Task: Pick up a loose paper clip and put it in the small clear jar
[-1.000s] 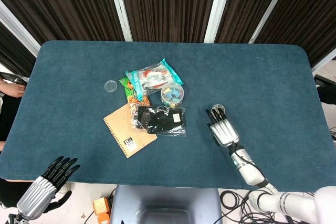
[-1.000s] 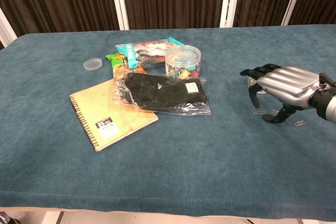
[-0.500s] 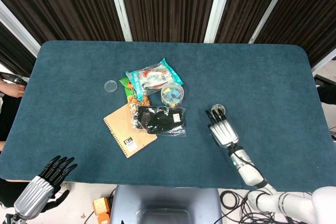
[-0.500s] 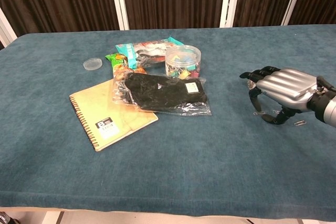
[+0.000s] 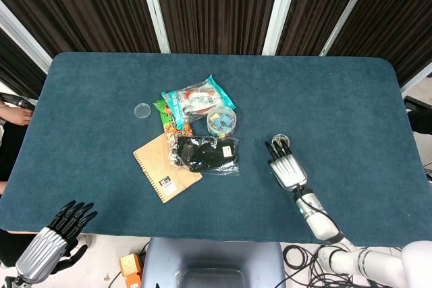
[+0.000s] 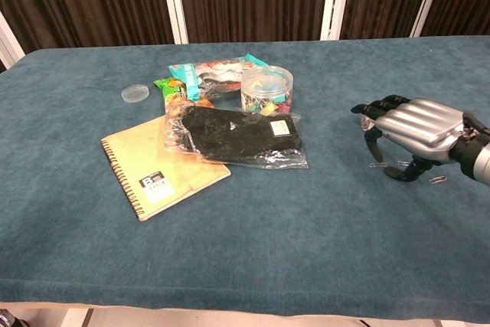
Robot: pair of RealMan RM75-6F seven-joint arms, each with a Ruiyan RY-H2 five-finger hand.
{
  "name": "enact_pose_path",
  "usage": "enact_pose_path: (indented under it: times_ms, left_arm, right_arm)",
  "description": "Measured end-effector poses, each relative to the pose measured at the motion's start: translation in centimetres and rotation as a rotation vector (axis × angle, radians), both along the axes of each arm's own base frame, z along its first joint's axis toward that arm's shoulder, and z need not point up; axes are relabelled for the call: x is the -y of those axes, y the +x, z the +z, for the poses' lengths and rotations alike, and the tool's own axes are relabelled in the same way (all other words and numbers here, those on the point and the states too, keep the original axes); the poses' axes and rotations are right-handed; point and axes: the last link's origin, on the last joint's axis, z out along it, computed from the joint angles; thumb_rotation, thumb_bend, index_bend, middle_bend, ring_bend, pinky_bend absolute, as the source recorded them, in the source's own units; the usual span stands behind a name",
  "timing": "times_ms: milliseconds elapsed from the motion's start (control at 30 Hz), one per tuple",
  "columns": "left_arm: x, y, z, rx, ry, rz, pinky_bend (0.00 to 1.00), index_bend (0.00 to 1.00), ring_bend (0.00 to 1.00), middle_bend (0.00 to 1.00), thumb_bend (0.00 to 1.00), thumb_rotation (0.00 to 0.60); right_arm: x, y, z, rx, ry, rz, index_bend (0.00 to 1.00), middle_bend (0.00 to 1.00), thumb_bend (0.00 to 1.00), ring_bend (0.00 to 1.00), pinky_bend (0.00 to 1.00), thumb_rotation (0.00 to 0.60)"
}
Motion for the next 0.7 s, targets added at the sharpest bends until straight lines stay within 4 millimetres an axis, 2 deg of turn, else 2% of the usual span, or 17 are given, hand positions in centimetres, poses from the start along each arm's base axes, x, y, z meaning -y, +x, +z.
enact_pose_path:
  times_ms: [300, 700]
  left_arm:
    - [0.09, -0.03, -0.01, -0.007, 0.007, -0.001, 0.00, 0.00, 0.00, 0.00, 0.38, 0.600]
    - [0.07, -0.13, -0.01, -0.009, 0.006, 0.007, 0.00, 0.00, 0.00, 0.00, 0.38, 0.600]
  right_arm:
    - [0.14, 0.02, -0.33, -0.003, 0.004, -0.004, 0.51, 0.00, 0.31, 0.00, 0.00, 0.600]
    - [0.18, -0.12, -0.38, 0.008, 0.009, -0.013, 0.55, 0.00, 0.31, 0.00, 0.00, 0.600]
